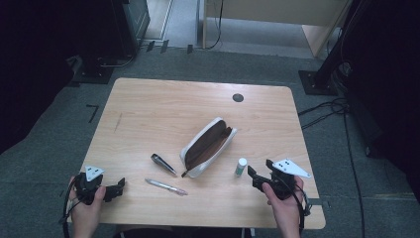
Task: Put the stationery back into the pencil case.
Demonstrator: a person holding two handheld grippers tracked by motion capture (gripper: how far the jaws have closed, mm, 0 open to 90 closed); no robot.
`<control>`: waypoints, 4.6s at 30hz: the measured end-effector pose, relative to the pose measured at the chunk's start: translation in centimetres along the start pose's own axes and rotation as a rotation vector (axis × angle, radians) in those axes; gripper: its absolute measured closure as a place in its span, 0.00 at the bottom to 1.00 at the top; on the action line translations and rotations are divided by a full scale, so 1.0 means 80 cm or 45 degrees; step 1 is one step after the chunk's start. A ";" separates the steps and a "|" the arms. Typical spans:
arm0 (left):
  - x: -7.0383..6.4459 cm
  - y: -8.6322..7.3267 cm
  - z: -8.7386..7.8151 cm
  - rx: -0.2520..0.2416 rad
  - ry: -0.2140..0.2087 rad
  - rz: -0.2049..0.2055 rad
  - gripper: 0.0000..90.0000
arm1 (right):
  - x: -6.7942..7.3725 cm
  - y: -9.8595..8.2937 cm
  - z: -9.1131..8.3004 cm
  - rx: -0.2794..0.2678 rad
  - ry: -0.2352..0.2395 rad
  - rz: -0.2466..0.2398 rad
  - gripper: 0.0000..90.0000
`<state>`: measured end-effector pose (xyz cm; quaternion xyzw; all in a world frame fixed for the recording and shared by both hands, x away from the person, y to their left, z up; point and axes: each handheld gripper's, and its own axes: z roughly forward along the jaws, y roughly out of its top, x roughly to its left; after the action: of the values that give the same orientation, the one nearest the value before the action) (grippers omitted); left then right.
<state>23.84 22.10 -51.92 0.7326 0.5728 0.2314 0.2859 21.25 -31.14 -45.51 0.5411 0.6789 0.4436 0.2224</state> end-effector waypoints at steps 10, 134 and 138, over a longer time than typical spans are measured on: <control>-0.001 0.000 0.000 -0.002 -0.008 0.006 0.00 | 0.026 0.008 0.004 -0.037 0.089 -0.038 0.42; -0.002 0.001 0.001 -0.002 -0.029 0.025 0.00 | 0.129 0.068 0.100 -0.082 0.187 -0.208 0.77; -0.002 0.001 0.001 -0.002 -0.028 0.024 0.00 | 0.133 0.067 0.094 -0.091 0.224 -0.212 0.76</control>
<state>23.88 21.95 -51.93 0.7403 0.5624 0.2263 0.2906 26.65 -18.44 -42.91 0.4337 0.7221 0.4933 0.2171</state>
